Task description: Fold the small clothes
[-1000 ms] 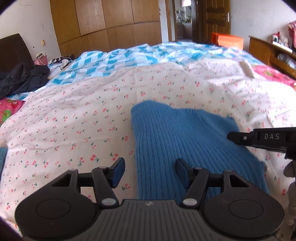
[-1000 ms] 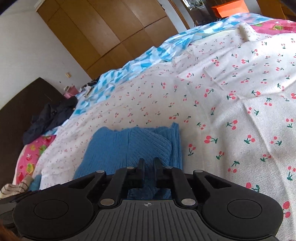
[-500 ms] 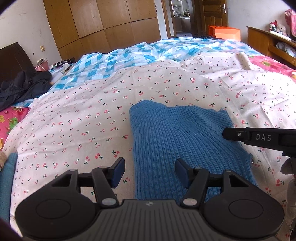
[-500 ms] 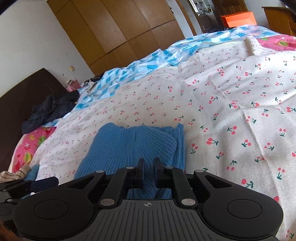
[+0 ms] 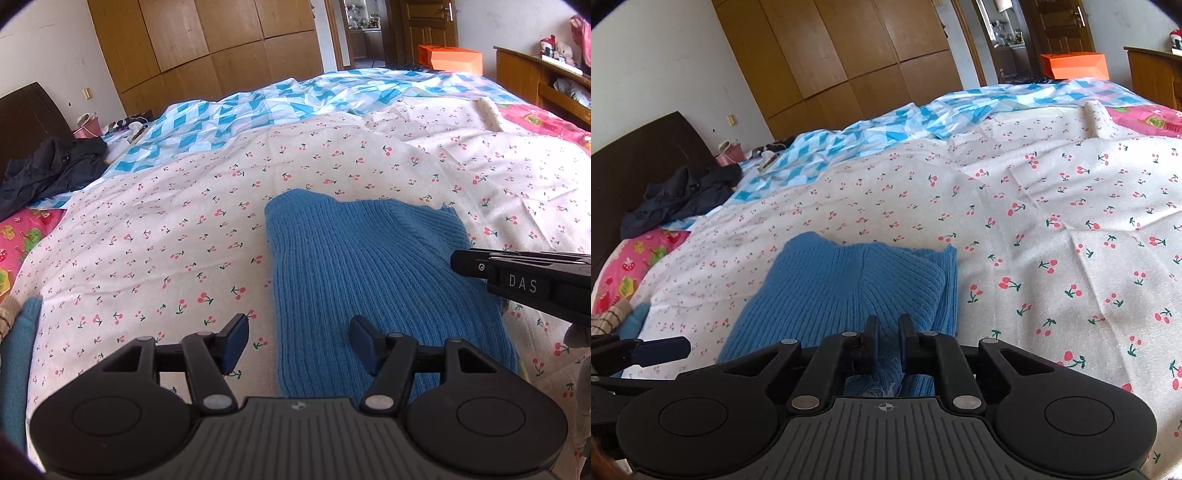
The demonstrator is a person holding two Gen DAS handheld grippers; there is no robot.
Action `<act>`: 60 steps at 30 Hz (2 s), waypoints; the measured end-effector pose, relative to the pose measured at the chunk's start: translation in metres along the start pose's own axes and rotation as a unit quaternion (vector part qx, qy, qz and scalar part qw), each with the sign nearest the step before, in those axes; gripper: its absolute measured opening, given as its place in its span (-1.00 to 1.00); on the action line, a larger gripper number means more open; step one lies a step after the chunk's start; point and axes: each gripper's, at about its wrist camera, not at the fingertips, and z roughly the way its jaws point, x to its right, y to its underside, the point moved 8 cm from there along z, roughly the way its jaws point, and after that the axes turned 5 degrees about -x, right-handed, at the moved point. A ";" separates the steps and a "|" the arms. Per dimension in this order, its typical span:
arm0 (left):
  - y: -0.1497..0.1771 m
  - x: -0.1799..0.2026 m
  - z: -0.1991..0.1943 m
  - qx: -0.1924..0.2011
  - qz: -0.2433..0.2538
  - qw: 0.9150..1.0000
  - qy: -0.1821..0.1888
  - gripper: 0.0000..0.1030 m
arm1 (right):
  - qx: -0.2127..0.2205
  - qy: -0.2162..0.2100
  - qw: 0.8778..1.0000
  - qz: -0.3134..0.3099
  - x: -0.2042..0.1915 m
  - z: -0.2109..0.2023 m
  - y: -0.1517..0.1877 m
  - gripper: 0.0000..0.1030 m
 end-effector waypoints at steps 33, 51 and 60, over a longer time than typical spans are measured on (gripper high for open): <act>0.022 -0.015 0.002 -0.014 -0.038 0.999 0.027 0.30 | 0.001 0.029 0.999 -0.025 -0.005 -0.007 0.014 -0.49; 0.042 -0.025 0.000 -0.023 -0.081 0.995 0.053 0.32 | 0.009 0.036 0.999 -0.017 0.005 -0.005 0.022 -0.26; 0.057 -0.038 0.000 -0.021 -0.100 0.992 0.069 0.32 | 0.037 0.042 0.998 -0.017 0.002 -0.015 0.026 -0.21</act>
